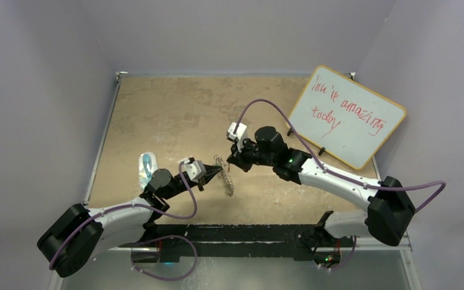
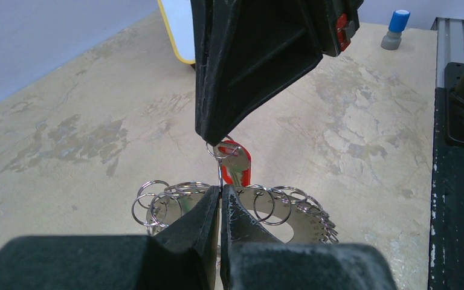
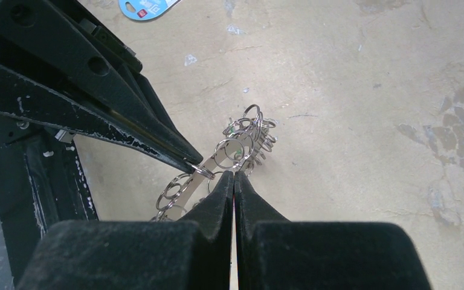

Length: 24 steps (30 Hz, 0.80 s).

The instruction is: Put the keys on the keyring

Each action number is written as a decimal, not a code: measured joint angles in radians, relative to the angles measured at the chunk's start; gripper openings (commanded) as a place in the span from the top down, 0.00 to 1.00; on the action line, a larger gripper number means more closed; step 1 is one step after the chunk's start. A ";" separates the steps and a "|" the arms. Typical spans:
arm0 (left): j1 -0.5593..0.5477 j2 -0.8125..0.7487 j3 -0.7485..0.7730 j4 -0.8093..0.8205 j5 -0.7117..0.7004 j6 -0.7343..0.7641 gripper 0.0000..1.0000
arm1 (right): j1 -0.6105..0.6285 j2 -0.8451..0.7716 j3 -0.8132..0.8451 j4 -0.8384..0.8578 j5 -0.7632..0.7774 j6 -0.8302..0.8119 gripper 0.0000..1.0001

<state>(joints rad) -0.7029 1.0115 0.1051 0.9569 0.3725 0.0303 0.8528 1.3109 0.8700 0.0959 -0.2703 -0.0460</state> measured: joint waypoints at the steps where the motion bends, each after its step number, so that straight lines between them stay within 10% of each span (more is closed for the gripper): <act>1: 0.000 0.000 0.000 0.000 -0.001 -0.002 1.00 | 0.000 -0.006 -0.003 0.000 0.000 -0.001 1.00; 21: 0.000 0.000 0.000 0.000 -0.011 -0.037 1.00 | 0.039 -0.054 -0.013 0.005 -0.035 0.018 1.00; 24: 0.000 0.000 0.000 0.000 -0.012 -0.038 1.00 | 0.036 -0.058 -0.043 0.019 0.013 0.070 0.88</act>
<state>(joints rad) -0.7029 1.0115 0.1055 0.9569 0.3603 -0.0074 0.8886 1.2533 0.8272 0.1150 -0.2573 0.0242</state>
